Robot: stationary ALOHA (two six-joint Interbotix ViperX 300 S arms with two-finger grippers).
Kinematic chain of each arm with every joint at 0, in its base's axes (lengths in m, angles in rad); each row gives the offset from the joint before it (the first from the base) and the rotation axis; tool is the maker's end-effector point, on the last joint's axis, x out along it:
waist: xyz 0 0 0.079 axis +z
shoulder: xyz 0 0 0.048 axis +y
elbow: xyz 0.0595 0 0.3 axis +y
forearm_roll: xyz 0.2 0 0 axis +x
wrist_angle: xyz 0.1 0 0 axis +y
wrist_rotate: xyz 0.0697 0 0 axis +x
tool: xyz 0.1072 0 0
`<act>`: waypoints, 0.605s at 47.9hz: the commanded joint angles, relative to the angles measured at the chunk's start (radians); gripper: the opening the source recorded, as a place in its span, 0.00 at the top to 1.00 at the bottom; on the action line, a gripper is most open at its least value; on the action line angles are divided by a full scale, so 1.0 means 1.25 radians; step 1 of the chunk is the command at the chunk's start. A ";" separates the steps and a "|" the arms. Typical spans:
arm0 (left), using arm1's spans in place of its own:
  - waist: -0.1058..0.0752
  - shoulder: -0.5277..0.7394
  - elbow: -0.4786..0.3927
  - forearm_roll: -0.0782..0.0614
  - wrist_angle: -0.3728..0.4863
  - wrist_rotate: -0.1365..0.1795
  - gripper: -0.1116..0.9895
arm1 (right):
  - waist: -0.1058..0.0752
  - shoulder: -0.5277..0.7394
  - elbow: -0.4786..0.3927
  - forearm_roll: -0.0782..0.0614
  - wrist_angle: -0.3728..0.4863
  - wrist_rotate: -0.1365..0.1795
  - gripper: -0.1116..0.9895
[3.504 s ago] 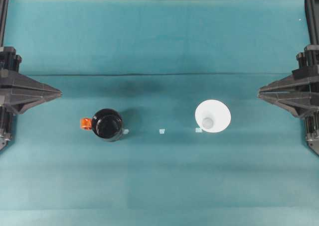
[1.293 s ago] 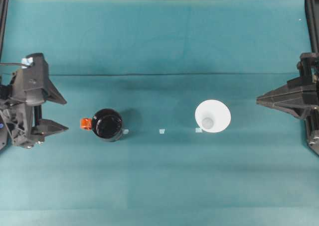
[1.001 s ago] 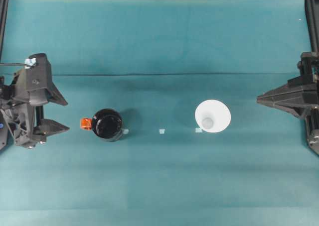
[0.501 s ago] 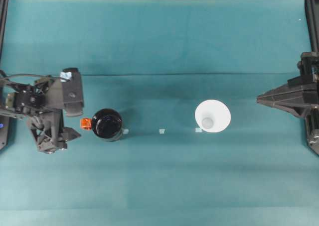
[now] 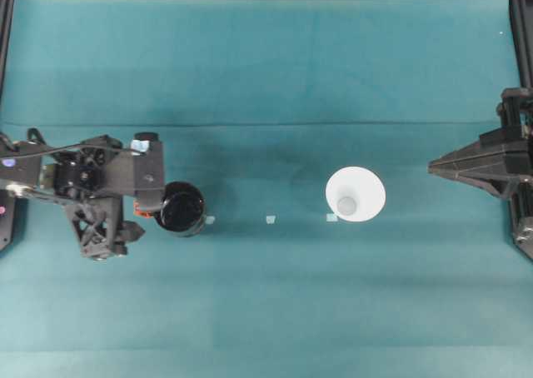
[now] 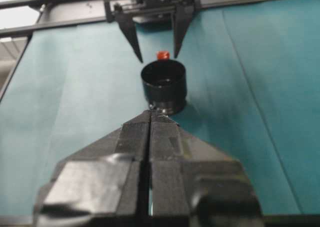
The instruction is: Put the paper cup into the moved red handle cup holder.
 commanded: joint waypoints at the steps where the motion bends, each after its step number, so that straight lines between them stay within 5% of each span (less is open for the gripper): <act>1: 0.001 0.006 -0.011 0.002 -0.009 0.002 0.07 | 0.000 0.005 -0.018 0.002 -0.004 0.007 1.00; 19: 0.033 0.023 0.001 0.004 -0.034 0.004 0.07 | 0.000 0.005 -0.018 0.002 -0.002 0.007 1.00; 29: 0.036 0.025 0.005 0.005 -0.034 0.016 0.07 | 0.000 0.005 -0.018 0.002 -0.002 0.006 1.00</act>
